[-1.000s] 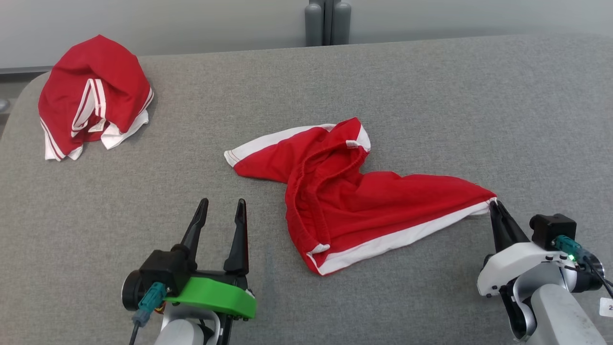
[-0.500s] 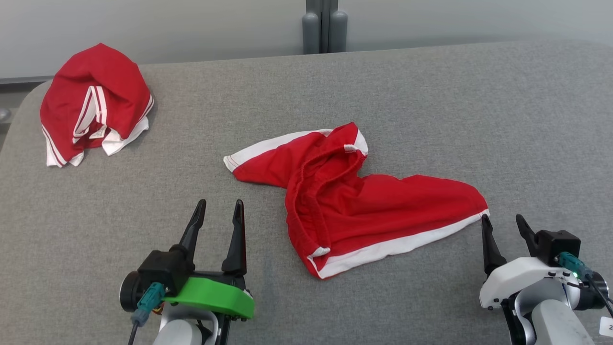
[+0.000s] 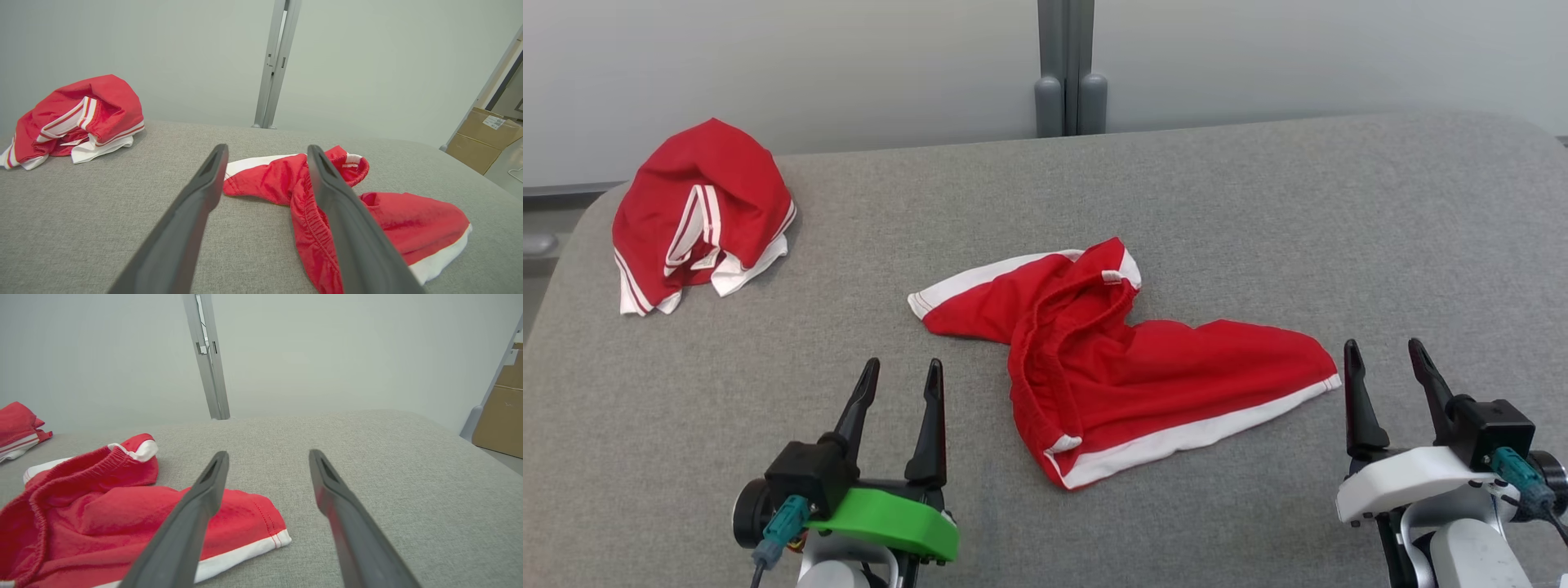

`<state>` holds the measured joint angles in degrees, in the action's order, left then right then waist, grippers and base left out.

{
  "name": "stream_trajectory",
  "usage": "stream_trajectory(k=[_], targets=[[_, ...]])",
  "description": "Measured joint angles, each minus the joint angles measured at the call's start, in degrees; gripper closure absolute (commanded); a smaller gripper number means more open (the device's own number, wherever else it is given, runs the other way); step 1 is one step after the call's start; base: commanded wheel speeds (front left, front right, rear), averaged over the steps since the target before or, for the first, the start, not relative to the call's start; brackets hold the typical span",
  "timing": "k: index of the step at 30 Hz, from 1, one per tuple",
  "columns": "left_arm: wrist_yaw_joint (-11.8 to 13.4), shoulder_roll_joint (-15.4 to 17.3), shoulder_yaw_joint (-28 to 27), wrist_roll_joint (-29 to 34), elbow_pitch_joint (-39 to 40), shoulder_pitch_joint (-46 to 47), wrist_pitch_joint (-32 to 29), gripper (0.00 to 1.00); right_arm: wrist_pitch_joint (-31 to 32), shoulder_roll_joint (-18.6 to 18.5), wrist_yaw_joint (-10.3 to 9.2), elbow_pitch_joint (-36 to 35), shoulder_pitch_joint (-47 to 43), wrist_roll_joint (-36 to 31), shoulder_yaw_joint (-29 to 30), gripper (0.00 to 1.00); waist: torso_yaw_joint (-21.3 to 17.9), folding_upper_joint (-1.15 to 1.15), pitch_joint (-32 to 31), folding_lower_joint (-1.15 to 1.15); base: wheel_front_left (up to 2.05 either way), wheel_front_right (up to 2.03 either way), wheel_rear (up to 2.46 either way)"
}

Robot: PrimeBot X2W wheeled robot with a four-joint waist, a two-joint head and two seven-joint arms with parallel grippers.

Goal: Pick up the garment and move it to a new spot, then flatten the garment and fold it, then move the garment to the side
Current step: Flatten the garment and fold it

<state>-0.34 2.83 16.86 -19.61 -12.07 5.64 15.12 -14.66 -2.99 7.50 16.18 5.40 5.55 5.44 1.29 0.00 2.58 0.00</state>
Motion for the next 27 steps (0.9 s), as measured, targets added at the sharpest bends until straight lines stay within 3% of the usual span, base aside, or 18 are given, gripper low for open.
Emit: stream_trajectory(k=[8, 27], targets=[[0.3, 0.0, -0.8, 0.0, -1.3, -2.4, 0.0, 0.0, -0.2, 0.1, 0.0, -4.0, -3.5, 3.5, -3.6, 0.0, 0.5, 0.0, -2.4, 0.0, 0.0, 0.0, 0.0], [-0.5, 0.0, 0.0, 1.2, -2.9, -3.7, 0.0, 0.0, -0.3, 0.1, 0.0, -3.1, -4.5, 4.0, -5.0, 0.0, 1.0, 0.0, -3.2, 0.0, 0.0, 0.0, 0.0]])
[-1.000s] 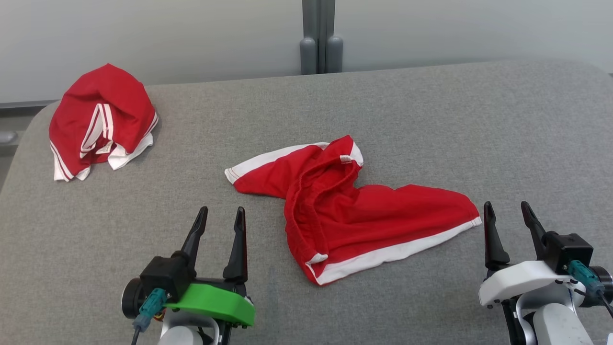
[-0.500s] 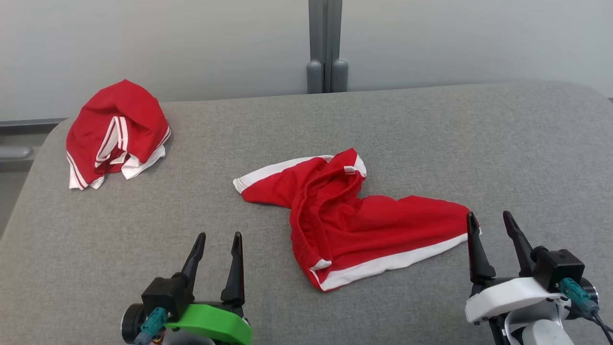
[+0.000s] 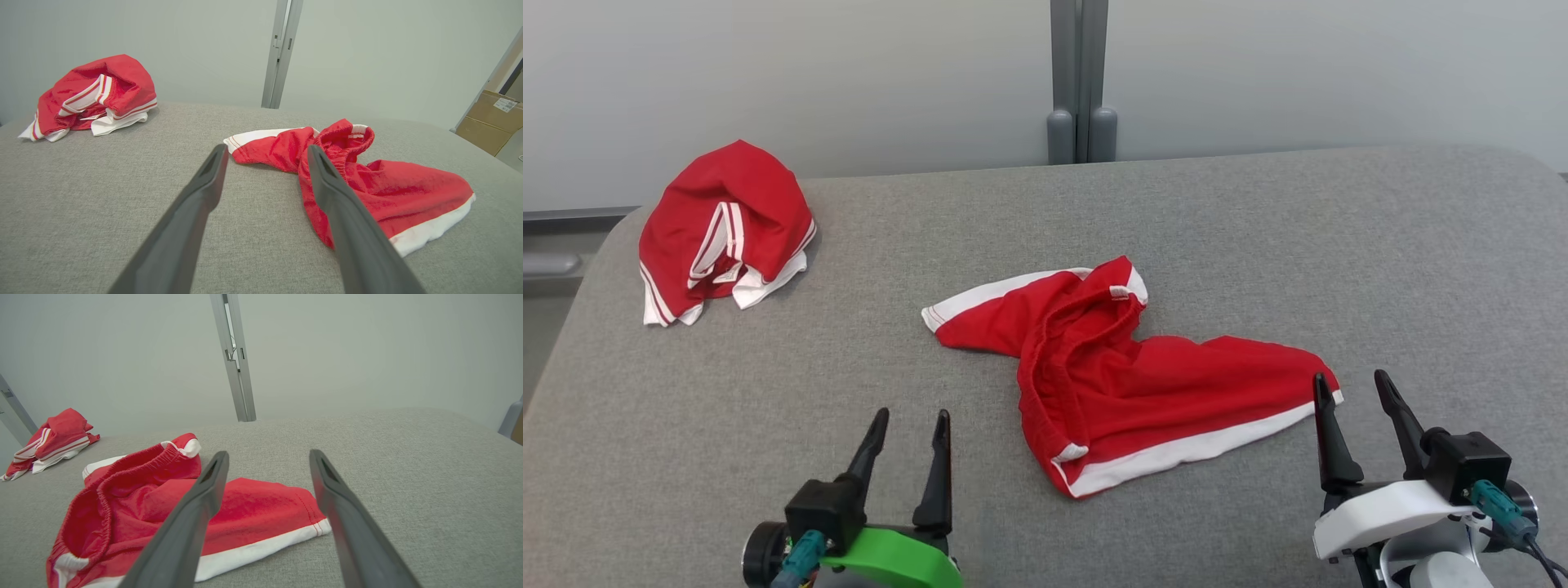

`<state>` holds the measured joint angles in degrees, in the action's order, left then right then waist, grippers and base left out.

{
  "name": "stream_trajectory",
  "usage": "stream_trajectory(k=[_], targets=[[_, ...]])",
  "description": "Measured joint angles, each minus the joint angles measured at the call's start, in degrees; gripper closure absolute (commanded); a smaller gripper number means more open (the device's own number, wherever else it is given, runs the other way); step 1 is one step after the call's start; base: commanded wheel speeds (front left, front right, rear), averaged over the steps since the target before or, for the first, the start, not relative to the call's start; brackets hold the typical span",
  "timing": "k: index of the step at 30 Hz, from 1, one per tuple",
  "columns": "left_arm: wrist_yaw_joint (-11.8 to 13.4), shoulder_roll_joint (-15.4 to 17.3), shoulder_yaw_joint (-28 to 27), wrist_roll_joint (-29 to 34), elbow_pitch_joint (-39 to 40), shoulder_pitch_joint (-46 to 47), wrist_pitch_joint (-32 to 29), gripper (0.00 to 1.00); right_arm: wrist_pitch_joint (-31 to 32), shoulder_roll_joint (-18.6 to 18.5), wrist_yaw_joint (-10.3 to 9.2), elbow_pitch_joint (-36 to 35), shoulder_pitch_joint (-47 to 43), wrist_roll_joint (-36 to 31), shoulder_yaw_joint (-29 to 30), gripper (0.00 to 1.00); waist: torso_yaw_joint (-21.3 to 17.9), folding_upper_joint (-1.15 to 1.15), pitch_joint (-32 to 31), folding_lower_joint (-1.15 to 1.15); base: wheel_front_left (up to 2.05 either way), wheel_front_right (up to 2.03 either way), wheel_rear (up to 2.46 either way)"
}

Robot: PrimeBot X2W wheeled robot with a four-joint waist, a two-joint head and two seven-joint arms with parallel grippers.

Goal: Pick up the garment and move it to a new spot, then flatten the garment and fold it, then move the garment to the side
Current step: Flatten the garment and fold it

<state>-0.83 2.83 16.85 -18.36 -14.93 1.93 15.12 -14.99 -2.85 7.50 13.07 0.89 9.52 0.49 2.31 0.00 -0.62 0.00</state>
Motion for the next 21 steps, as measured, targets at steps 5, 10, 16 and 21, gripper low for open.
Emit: stream_trajectory(k=[5, 10, 16, 21], targets=[[-3.0, 0.0, 5.1, 2.1, -4.0, 3.0, 0.0, 0.0, 0.0, 0.0, 0.0, 0.5, 0.0, -0.3, 0.6, 0.0, -0.6, 0.0, 0.0, 0.0, 0.0, 0.0, 0.0], [-5.8, -0.1, 15.0, 3.8, -9.3, 9.3, -4.2, 0.0, -0.1, 0.0, 0.0, 0.8, 0.0, -0.5, 0.7, 0.0, -1.4, 0.0, 0.1, 0.0, 0.0, 0.0, 0.0], [-6.5, -0.1, 25.0, 2.4, -17.3, 16.1, -10.5, 0.0, -0.1, 0.0, 0.0, 1.7, 0.1, -0.5, -0.3, 0.0, -2.8, 0.0, 0.8, 0.0, 0.0, 0.0, 0.0], [-6.5, 0.0, 29.0, 0.5, -22.5, 20.8, -10.0, 0.0, -0.1, 0.0, 0.0, 2.2, 0.7, -0.3, -0.3, 0.0, -3.7, 0.0, 2.1, 0.0, 0.0, 0.0, 0.0]])
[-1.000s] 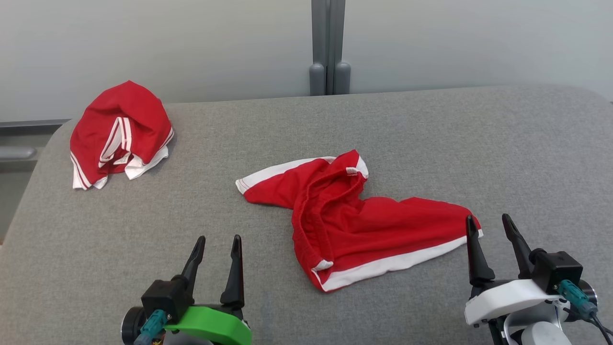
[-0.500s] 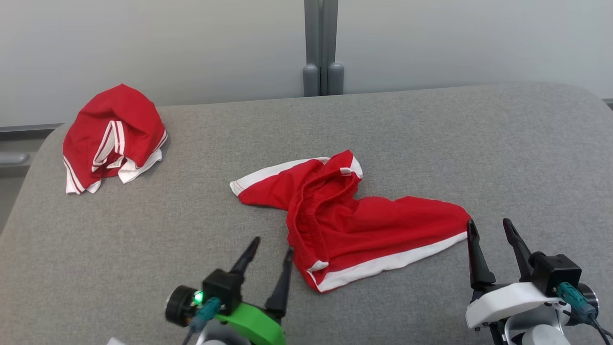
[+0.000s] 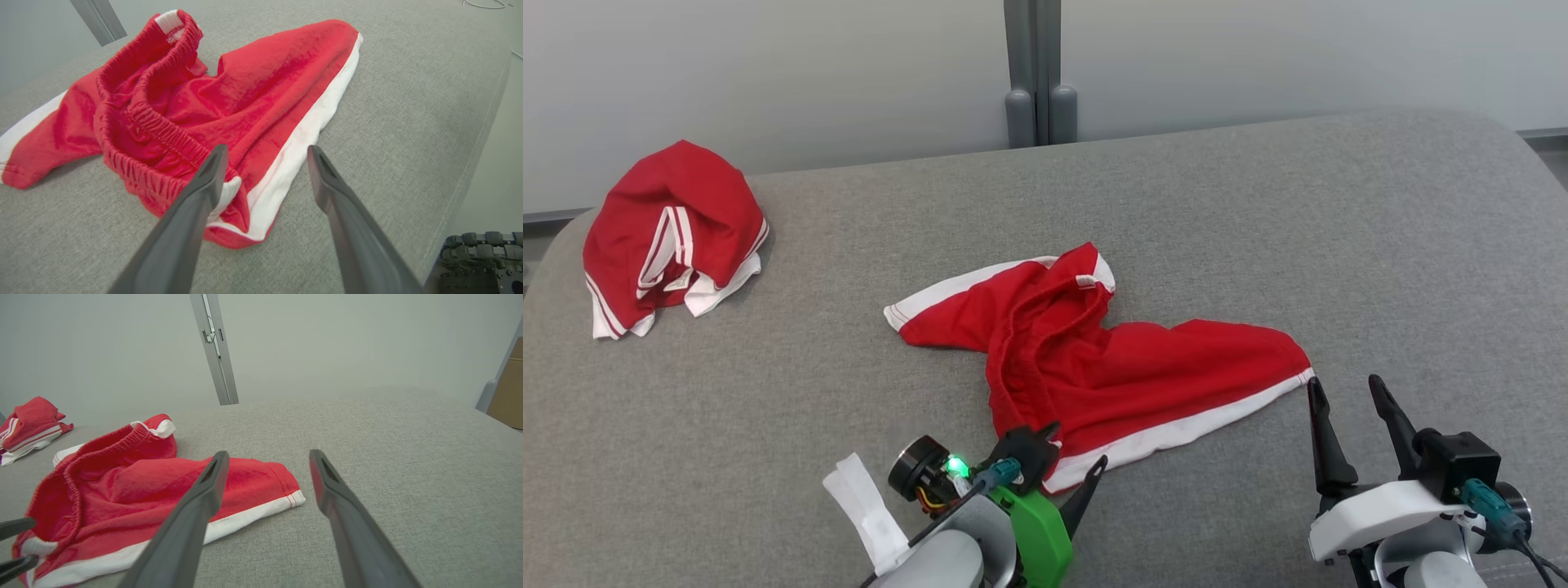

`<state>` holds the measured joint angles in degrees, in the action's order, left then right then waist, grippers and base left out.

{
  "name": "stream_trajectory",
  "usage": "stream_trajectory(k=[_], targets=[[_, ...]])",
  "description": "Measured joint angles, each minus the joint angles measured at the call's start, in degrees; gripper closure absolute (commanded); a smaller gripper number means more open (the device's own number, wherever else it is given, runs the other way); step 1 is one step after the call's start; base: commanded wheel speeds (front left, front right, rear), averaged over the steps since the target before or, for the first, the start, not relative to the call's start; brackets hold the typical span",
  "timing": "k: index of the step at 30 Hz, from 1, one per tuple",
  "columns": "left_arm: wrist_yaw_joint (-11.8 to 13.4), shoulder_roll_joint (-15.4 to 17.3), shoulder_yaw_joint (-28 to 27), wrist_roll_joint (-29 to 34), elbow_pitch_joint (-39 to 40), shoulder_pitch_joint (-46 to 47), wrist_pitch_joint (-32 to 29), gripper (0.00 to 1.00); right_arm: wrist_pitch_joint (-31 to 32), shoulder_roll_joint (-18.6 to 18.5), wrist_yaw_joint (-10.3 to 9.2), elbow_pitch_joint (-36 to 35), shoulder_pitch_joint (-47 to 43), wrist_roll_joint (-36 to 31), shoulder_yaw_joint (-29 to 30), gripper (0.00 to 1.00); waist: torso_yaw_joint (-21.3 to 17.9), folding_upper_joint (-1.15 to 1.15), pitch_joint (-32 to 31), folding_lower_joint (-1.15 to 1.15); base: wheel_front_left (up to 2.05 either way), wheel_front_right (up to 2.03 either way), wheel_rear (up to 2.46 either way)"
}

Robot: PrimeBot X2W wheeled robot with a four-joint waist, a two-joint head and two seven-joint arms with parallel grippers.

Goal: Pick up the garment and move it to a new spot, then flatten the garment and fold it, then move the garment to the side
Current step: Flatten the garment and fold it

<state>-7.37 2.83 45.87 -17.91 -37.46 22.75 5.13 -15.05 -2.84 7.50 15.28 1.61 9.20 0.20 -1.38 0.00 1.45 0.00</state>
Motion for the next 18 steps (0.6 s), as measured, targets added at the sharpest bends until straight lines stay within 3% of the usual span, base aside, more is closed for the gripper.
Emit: stream_trajectory(k=[10, 18], targets=[[0.0, 0.1, 1.1, -1.4, -11.4, 5.3, -1.5, 0.0, 0.0, 0.0, 0.0, 0.3, 0.6, 0.2, 0.2, 0.0, 0.4, 0.0, 1.0, 0.0, 0.0, 0.0, 0.0], [0.0, 0.1, 3.9, -3.9, -14.0, 5.6, -2.0, 0.0, 0.0, 0.0, 0.0, 0.2, 0.9, 0.2, 0.5, 0.0, 1.4, 0.0, 1.2, 0.0, 0.0, 0.0, 0.0]])
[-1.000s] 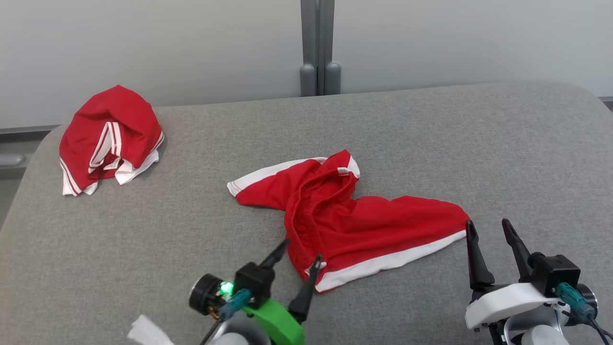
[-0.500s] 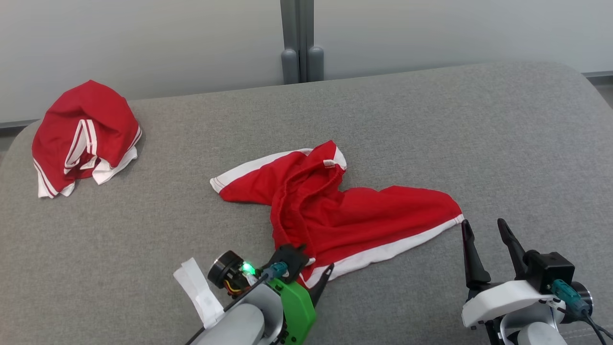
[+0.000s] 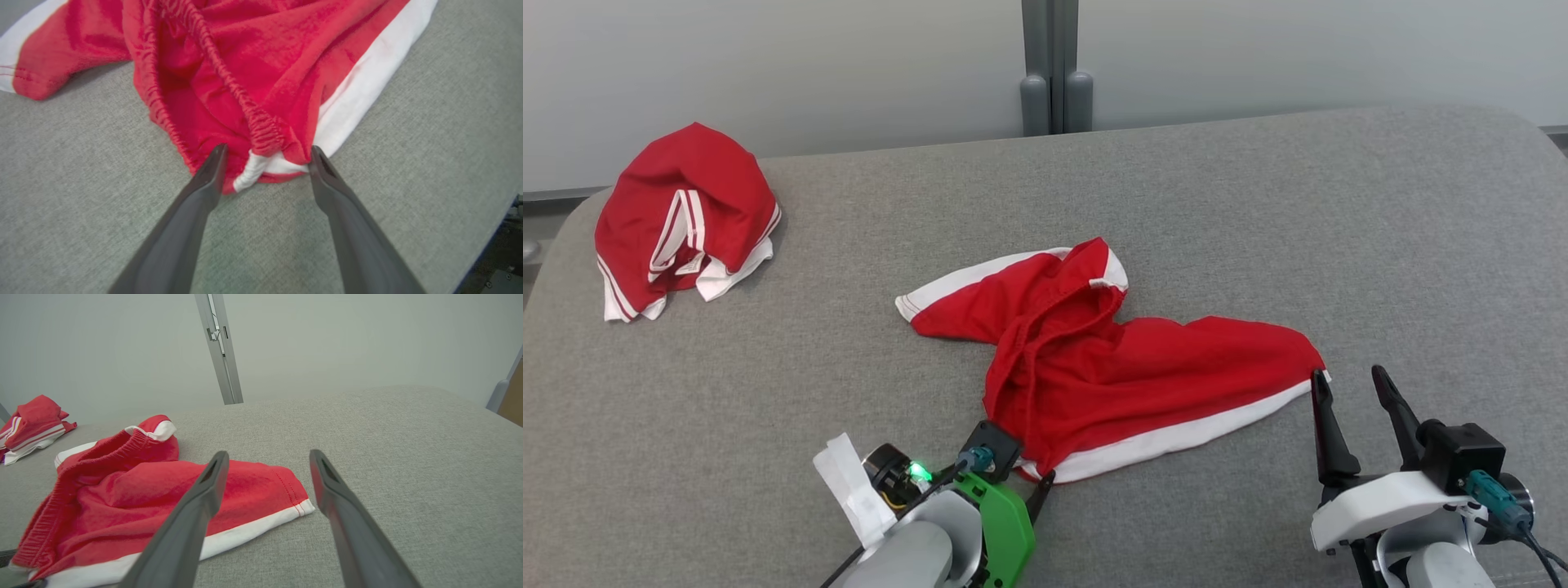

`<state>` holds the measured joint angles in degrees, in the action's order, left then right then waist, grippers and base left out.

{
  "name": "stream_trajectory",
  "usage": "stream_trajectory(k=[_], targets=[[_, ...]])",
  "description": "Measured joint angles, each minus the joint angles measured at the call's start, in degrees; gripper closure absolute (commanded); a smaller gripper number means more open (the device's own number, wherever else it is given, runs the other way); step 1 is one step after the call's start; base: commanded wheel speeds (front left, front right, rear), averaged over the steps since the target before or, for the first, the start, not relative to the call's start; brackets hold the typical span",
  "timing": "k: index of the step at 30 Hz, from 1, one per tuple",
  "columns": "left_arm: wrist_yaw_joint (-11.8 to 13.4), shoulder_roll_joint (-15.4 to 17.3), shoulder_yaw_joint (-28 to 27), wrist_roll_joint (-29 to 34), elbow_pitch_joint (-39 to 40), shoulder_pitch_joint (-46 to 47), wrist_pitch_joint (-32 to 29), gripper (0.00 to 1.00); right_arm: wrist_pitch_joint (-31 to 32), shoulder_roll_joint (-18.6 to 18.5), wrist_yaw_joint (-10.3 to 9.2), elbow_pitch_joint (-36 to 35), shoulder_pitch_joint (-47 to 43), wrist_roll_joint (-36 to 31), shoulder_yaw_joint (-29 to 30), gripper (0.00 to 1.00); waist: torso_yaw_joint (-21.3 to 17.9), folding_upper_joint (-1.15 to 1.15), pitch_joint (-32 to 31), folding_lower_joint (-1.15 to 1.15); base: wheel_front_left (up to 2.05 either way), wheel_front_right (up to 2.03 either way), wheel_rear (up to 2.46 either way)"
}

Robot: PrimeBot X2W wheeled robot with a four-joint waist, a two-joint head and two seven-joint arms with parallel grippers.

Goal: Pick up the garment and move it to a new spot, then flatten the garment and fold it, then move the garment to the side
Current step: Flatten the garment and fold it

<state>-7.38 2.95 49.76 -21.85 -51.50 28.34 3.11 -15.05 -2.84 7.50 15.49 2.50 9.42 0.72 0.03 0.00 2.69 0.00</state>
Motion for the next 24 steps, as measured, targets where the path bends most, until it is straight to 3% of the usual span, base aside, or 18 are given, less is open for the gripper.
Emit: stream_trajectory(k=[3, 5, 7, 10, 13, 14, 16, 18, 24], targets=[[0.0, 0.0, 0.1, -1.5, -0.5, 0.3, 0.5, 0.2, 0.0, 0.0, 0.0, 0.0, 0.2, 0.0, 0.0, 0.0, 0.1, 0.0, 0.1, 0.0, 0.0, 0.0, 0.0], [0.0, 0.1, 0.0, -2.5, -0.8, 0.5, 0.6, 0.49, 0.0, 0.0, 0.0, 0.1, 0.2, 0.0, 0.4, 0.0, 0.0, 0.0, 0.3, 0.0, 0.0, 0.0, 0.0], [0.0, 0.1, -0.2, -3.4, -1.1, 0.6, 1.0, 0.62, 0.0, 0.0, 0.0, 0.9, 0.3, -0.6, 1.2, 0.0, -0.1, 0.0, 0.4, 0.0, 0.0, 0.0, 0.0], [0.0, 0.1, -0.1, -5.0, -1.2, 0.8, 1.0, 0.95, 0.2, 0.0, 0.0, 3.1, 1.0, -2.6, 3.0, 0.0, -0.2, 0.0, 0.7, 0.0, 0.0, 0.0, 0.0], [0.0, 0.3, 0.1, -7.1, -0.7, 0.8, 1.1, 0.93, 0.8, 0.0, 0.0, 5.6, 2.4, -5.9, 5.2, 0.0, 0.0, 0.0, 0.9, 0.0, 0.0, 0.0, 0.0], [0.0, 0.3, 0.2, -7.6, -0.4, 0.8, 1.2, 0.85, 0.9, 0.0, 0.0, 6.5, 2.9, -6.3, 6.0, 0.0, 0.1, 0.0, 1.0, 0.0, 0.0, 0.0, 0.0], [0.0, 0.5, 0.3, -9.0, 0.0, 0.8, 1.3, 0.87, 1.4, -0.1, 0.0, 8.0, 3.8, -7.3, 7.0, 0.0, 0.4, 0.0, 1.2, 0.0, 0.0, 0.0, 0.0], [0.0, 1.0, 0.3, -10.2, 0.5, 0.8, 1.6, 0.99, 1.8, -0.7, 0.0, 10.2, 5.0, -7.7, 7.3, 0.0, 0.7, 0.0, 1.5, 0.0, 0.0, 0.0, 0.0], [0.0, 1.8, -0.2, -12.4, 1.1, 1.0, 3.0, 1.0, 3.9, -3.7, 0.0, 18.8, 9.5, -8.7, 2.8, 0.0, 1.5, 0.0, 2.4, 0.0, 0.0, 0.0, 0.0]])
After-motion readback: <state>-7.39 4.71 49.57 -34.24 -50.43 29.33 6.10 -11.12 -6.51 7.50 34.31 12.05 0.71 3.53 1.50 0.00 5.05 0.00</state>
